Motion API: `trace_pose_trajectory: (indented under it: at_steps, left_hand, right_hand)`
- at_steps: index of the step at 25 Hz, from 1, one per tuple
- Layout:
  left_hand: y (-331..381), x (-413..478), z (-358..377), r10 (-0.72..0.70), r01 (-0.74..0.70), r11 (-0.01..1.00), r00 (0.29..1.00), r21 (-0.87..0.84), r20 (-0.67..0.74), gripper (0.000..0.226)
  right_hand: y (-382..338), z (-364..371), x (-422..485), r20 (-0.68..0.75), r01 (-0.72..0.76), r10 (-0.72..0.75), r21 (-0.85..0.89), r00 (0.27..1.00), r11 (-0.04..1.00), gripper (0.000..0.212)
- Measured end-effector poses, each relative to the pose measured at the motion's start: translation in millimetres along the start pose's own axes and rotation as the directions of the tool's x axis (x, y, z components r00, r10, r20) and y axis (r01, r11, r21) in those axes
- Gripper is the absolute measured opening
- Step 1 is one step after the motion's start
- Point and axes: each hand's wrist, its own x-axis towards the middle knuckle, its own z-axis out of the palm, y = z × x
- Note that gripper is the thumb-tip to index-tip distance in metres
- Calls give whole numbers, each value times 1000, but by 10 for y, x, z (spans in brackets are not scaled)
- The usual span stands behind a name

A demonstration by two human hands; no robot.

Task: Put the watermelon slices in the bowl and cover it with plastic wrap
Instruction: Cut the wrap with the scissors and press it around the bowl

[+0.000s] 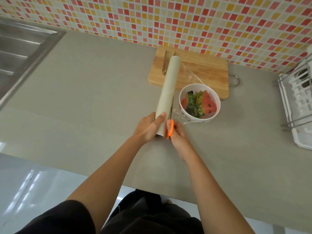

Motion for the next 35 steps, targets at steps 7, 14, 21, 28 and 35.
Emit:
trace_pose_trajectory:
  at_steps: [7,14,21,28,35]
  left_hand:
    - [-42,45,-31,19,-20,999,1000,39,20,60]
    - [-147,-3,-87,19,-19,1000,998,7,60,61]
    - [-197,-44,-136,50,-58,996,993,70,111,68]
    - [88,236,-300,94,-93,987,996,-133,-2,35]
    - [423,720,-347,-6,53,973,978,-225,207,34]
  right_hand:
    - [-60,1,221,-39,7,-7,5,999,1000,27]
    - [-118,10,394,-79,-10,8,-22,997,1000,26]
    - [-100,86,514,-118,-11,28,143,993,990,30]
    - [-120,103,510,-124,26,-1,202,992,979,29]
    - [-145,96,495,-125,44,-25,145,992,989,29]
